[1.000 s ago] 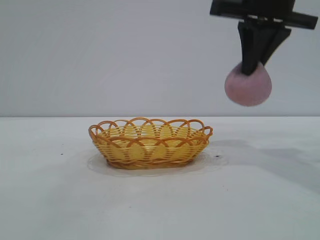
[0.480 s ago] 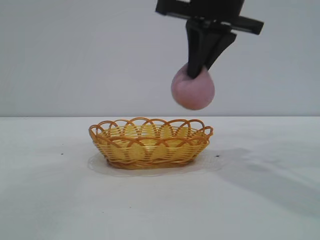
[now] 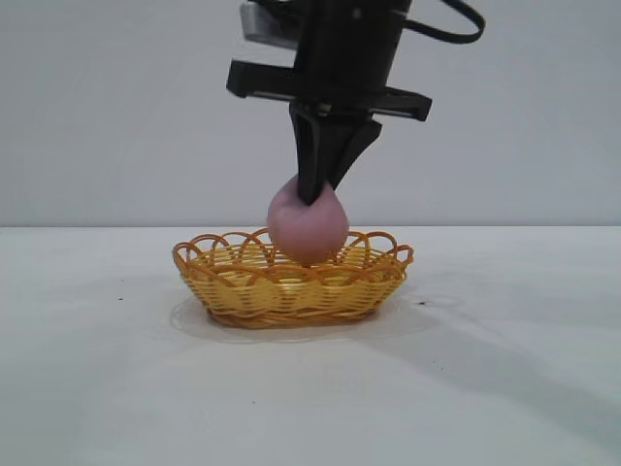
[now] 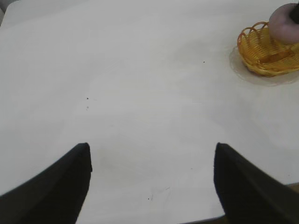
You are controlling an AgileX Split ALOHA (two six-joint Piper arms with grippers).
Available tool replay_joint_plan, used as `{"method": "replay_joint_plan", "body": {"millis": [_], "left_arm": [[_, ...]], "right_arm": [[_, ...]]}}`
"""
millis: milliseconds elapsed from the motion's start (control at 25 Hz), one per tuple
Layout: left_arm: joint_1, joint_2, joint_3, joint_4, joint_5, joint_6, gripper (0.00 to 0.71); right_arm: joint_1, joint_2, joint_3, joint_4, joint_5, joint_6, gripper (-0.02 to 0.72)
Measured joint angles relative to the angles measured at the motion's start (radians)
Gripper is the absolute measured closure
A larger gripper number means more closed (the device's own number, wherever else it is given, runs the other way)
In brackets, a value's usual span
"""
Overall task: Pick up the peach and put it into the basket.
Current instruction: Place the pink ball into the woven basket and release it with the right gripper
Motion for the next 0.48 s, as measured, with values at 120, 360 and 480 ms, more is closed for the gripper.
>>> {"method": "replay_joint_plan", "body": {"millis": [120, 360, 480], "left_arm": [[0.0, 0.0, 0.0, 0.0, 0.0, 0.0, 0.196], [0.0, 0.0, 0.0, 0.0, 0.0, 0.0, 0.196], [0.0, 0.0, 0.0, 0.0, 0.0, 0.0, 0.196]], "right_arm": [[0.0, 0.023, -0.006, 0.018, 0.015, 0.0, 0.703], [0.0, 0.032, -0.014, 0.035, 0.02, 0.0, 0.527], [0.0, 0.032, -0.014, 0.039, 0.029, 0.0, 0.404]]}}
